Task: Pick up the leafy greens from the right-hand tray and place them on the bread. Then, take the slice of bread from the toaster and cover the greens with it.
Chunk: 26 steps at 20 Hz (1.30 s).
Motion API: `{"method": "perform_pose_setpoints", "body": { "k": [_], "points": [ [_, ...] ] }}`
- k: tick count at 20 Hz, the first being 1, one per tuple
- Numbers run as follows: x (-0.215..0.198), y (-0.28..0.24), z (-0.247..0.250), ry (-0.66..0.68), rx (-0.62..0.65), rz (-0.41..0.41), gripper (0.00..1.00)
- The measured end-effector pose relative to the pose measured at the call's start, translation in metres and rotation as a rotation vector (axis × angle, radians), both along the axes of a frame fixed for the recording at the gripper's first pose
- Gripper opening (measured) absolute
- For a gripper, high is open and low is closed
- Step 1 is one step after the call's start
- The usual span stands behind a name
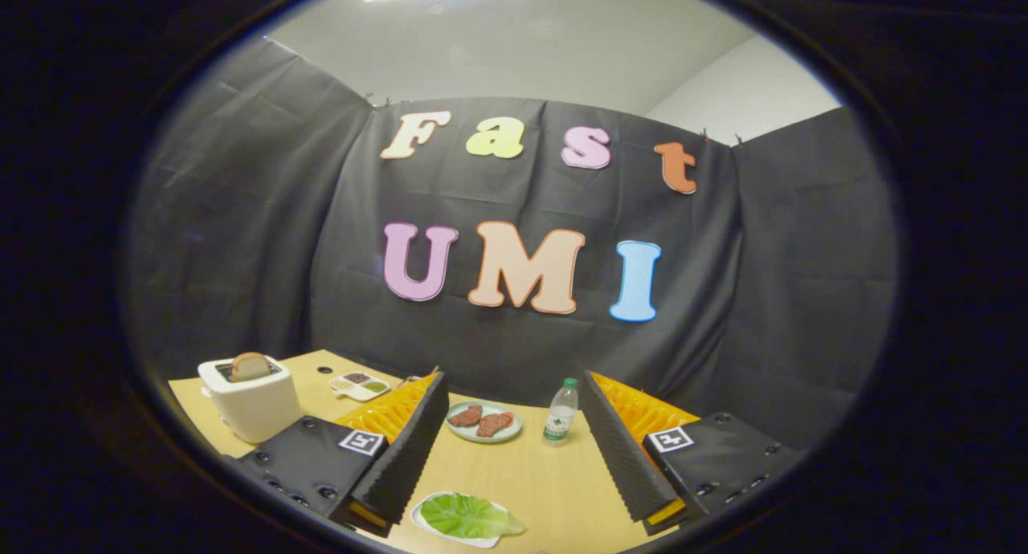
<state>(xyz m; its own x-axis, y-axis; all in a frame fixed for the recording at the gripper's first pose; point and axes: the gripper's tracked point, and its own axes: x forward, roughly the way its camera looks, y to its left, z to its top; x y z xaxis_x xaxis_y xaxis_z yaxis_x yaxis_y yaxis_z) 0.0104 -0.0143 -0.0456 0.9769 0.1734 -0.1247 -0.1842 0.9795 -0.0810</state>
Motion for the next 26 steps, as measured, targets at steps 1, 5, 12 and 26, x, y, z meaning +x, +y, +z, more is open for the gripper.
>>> {"method": "perform_pose_setpoints", "body": {
  "k": [1, 5, 12, 26],
  "points": [
    [0.002, 0.002, -0.004, 0.006, -0.008, 0.02, 1.0],
    [0.013, 0.005, -0.029, 0.061, -0.027, 0.081, 1.0],
    [0.028, 0.012, -0.075, 0.167, -0.049, 0.193, 1.0],
    [0.038, 0.03, -0.208, 0.437, -0.139, 0.37, 1.0]
  ]
}}
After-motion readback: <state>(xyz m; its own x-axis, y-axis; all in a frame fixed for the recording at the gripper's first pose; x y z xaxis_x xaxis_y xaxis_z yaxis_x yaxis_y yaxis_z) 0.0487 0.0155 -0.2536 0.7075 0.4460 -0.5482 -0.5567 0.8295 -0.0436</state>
